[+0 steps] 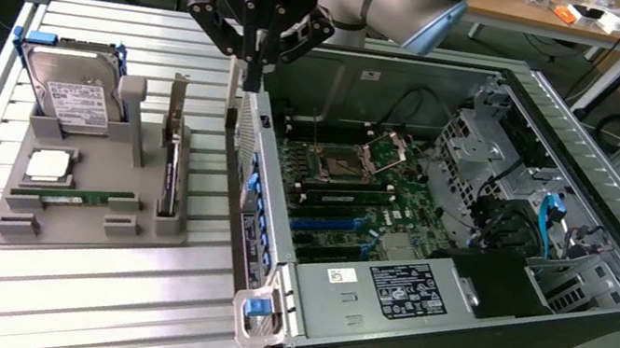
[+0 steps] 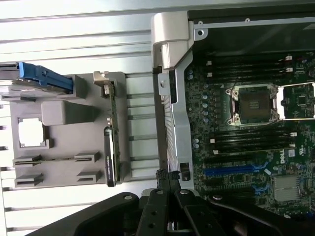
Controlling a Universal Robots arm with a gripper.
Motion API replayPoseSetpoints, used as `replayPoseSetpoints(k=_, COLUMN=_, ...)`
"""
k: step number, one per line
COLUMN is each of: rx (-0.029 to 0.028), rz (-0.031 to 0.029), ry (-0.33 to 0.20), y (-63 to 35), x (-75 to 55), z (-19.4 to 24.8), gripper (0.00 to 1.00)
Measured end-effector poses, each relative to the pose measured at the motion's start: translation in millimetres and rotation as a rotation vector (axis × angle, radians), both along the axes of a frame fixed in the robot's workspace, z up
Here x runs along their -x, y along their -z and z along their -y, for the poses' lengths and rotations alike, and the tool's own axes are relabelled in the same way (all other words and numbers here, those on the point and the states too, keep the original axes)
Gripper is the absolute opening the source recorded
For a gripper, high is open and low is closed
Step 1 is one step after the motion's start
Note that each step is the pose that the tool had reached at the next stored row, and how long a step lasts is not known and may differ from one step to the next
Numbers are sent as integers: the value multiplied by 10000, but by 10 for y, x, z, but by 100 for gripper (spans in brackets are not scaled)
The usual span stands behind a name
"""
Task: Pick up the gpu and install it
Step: 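Reach for the gpu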
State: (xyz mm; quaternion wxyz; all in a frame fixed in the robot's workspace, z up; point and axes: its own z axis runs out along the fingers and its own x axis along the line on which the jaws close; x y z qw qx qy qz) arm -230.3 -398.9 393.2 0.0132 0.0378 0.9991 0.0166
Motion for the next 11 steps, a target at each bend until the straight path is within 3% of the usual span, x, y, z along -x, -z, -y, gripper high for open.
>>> replayPoseSetpoints(k=11, rx=10, rz=0, ry=0, y=0, x=27, z=0, gripper=11)
